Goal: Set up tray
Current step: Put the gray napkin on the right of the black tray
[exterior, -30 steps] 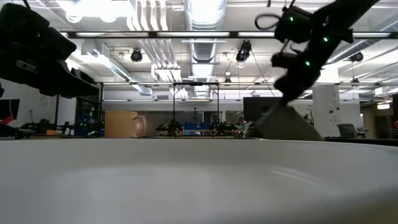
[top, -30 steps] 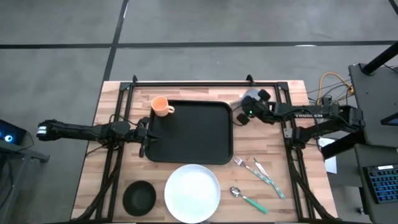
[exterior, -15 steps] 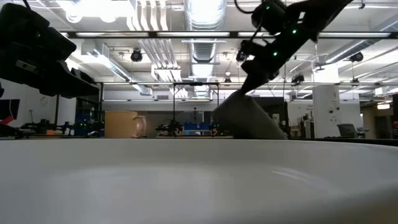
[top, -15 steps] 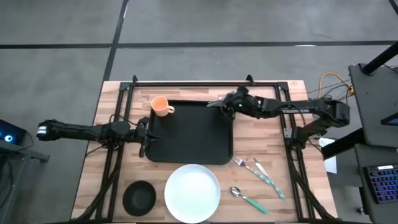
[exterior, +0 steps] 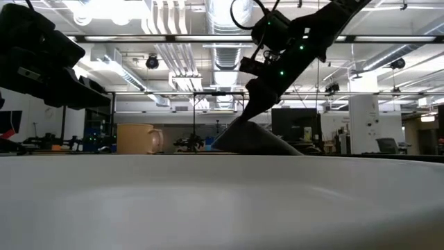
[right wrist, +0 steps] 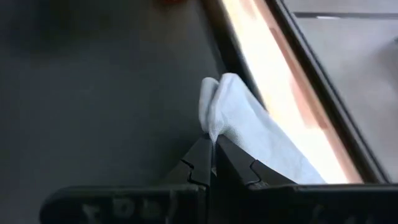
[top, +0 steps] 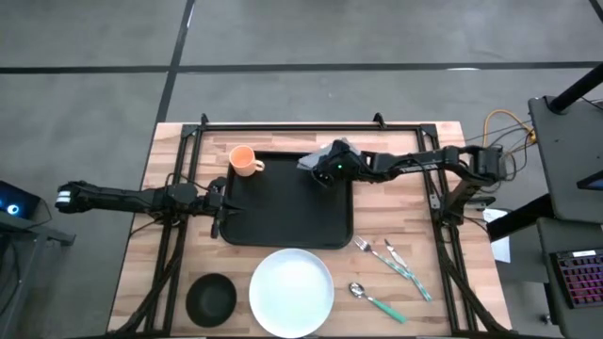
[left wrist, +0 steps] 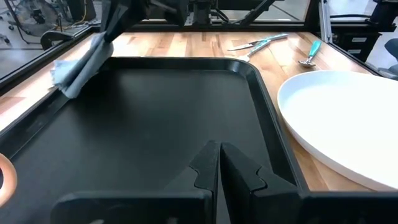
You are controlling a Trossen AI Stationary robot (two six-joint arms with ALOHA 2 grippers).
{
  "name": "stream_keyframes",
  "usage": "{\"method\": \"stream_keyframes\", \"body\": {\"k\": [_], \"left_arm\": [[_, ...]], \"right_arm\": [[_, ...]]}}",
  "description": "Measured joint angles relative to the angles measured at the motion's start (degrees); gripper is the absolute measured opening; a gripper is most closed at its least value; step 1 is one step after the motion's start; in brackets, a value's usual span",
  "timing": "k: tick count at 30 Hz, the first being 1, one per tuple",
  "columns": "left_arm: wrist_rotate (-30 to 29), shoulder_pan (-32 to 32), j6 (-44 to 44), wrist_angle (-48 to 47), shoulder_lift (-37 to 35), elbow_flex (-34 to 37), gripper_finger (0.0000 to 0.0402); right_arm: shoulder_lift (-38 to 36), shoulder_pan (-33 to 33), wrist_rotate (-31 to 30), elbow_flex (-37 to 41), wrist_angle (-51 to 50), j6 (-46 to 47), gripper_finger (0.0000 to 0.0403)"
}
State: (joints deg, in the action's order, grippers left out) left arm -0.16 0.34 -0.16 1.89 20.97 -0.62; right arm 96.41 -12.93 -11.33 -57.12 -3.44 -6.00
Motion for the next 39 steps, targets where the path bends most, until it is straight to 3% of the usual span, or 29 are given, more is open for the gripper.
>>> {"method": "stream_keyframes", "body": {"k": [8,21,39], "left_arm": [[0.0,0.0,0.0,0.0,0.0,0.0,0.0000],[0.0,0.0,0.0,0.0,0.0,0.0,0.0000],[0.0,0.0,0.0,0.0,0.0,0.0,0.0000]], "right_arm": [[-2.2,1.9,5.5,1.7,-0.2,-0.5,0.0008],[-2.2,2.2,6.2,5.9,-0.2,-2.2,0.0008],[-2.2,2.2,19.2,6.7,-0.2,-3.5,0.0008]]}}
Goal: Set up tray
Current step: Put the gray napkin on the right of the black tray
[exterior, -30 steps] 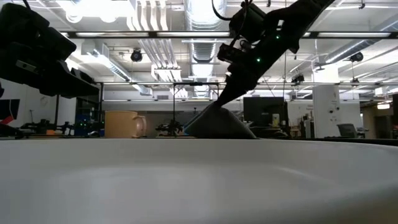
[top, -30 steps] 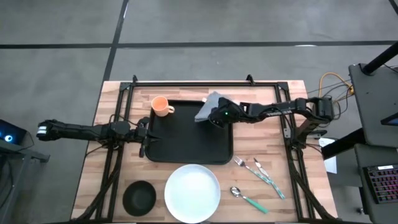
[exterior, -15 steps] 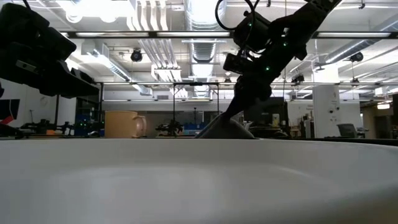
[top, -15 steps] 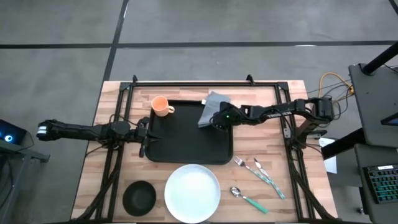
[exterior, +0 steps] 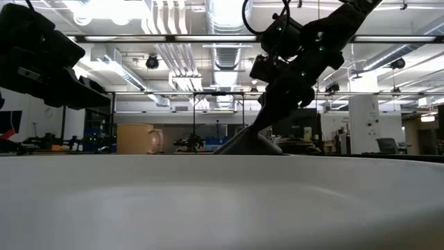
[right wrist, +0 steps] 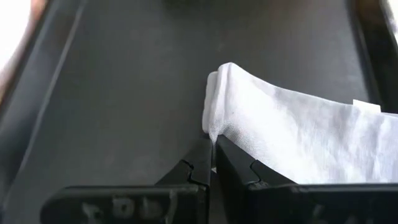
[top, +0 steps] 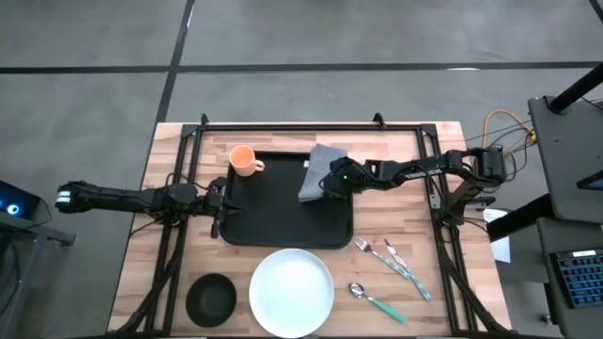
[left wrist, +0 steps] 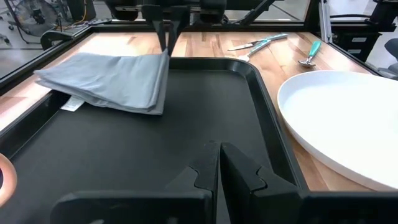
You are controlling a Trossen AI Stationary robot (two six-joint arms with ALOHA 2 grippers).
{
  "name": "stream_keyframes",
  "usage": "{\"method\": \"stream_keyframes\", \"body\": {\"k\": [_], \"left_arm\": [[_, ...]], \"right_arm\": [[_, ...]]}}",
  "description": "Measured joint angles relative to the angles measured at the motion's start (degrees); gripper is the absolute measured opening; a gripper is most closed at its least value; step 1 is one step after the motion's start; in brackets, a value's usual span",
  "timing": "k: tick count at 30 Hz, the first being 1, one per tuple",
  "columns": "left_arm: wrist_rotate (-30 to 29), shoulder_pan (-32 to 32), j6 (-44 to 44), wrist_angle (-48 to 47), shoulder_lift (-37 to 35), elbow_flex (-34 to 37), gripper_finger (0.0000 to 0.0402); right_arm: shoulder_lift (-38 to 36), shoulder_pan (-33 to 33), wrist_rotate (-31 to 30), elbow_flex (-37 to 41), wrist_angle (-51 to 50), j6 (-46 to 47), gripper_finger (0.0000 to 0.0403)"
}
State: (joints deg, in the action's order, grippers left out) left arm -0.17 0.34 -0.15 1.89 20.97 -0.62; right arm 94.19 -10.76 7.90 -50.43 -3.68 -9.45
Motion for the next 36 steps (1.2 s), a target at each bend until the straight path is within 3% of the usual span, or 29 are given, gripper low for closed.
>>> {"method": "stream_keyframes", "body": {"k": [12,36], "left_arm": [[0.0,0.0,0.0,0.0,0.0,0.0,0.0000],[0.0,0.0,0.0,0.0,0.0,0.0,0.0000]], "right_arm": [[-0.1,0.0,2.0,0.0,-3.5,-0.2,0.0008],[-0.1,0.2,14.6,0.0,-11.4,-0.9,0.0008]]}}
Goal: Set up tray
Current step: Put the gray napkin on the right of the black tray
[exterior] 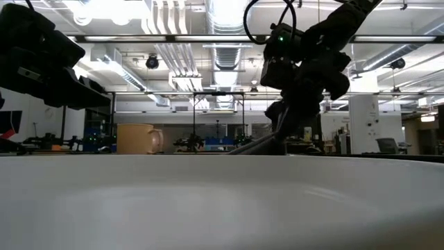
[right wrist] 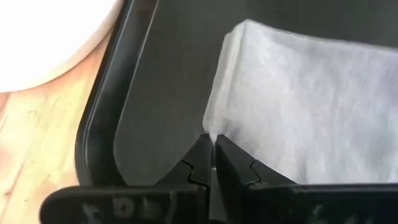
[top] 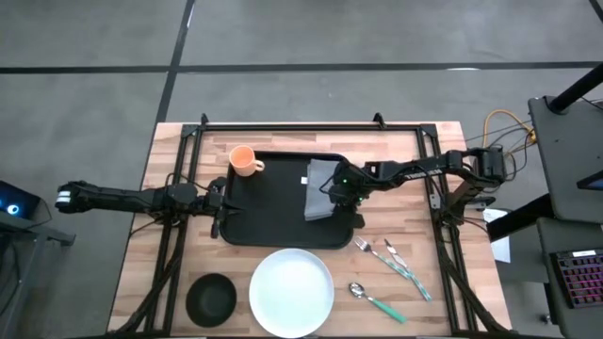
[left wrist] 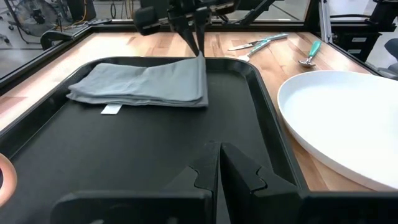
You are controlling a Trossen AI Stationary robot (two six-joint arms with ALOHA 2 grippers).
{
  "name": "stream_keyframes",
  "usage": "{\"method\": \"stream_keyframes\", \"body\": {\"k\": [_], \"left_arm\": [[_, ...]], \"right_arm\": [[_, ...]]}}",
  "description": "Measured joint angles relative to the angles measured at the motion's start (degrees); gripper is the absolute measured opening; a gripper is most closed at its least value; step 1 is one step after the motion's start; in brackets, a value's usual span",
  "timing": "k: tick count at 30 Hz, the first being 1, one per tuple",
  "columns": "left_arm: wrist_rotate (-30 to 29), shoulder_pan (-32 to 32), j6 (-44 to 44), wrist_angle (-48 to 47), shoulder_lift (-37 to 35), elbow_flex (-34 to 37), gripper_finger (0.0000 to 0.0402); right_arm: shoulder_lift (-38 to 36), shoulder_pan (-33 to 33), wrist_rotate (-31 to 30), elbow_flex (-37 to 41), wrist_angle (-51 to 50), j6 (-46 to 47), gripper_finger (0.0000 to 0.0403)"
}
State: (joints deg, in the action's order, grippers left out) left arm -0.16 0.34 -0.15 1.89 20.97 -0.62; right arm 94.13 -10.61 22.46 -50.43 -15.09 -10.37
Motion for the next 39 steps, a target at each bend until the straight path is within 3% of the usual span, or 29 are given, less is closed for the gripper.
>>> {"method": "stream_keyframes", "body": {"k": [14,39], "left_arm": [[0.0,0.0,0.0,0.0,0.0,0.0,0.0000],[0.0,0.0,0.0,0.0,0.0,0.0,0.0000]], "right_arm": [[0.0,2.4,3.2,0.0,-2.9,2.9,0.0008],[0.0,2.8,3.2,0.0,-4.9,4.2,0.0009]]}}
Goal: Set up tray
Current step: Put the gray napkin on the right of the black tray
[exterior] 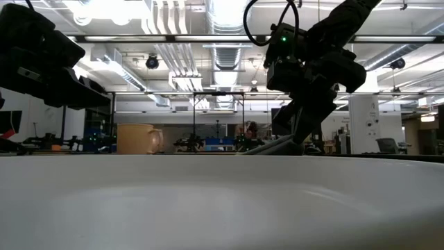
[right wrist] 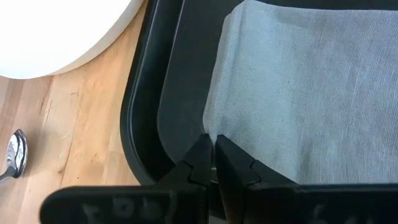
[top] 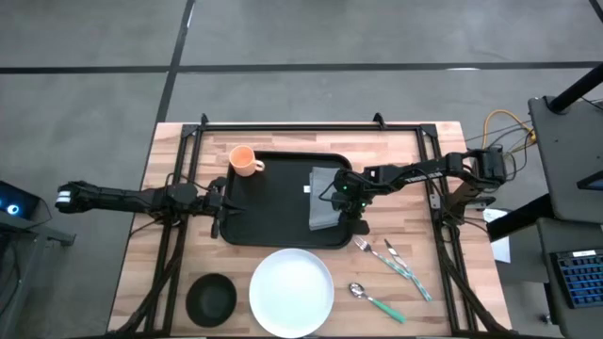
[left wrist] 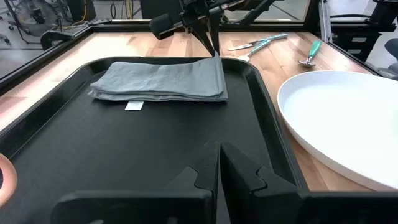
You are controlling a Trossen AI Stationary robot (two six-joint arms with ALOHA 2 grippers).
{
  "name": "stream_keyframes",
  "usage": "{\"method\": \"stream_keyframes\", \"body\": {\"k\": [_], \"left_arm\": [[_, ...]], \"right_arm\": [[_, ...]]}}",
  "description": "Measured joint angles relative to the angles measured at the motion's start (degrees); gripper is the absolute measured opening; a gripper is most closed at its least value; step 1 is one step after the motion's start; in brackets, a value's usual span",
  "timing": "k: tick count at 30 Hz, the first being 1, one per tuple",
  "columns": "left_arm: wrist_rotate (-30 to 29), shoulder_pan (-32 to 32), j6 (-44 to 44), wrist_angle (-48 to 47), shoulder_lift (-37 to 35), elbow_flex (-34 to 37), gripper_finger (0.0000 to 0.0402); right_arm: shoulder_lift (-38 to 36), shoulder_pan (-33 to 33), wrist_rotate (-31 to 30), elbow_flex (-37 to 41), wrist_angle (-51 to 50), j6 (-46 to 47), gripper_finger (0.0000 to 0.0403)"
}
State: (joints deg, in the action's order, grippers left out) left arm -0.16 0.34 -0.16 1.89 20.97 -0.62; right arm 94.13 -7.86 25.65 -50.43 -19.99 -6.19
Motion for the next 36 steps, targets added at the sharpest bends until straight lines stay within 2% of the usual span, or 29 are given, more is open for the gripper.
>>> {"method": "stream_keyframes", "body": {"k": [26,36], "left_arm": [[0.0,0.0,0.0,0.0,0.0,0.0,0.0000],[0.0,0.0,0.0,0.0,0.0,0.0,0.0000]], "right_arm": [[0.0,0.0,0.0,0.0,0.9,-1.3,0.0009],[0.0,0.0,0.2,0.0,-2.9,0.1,0.0009]]}}
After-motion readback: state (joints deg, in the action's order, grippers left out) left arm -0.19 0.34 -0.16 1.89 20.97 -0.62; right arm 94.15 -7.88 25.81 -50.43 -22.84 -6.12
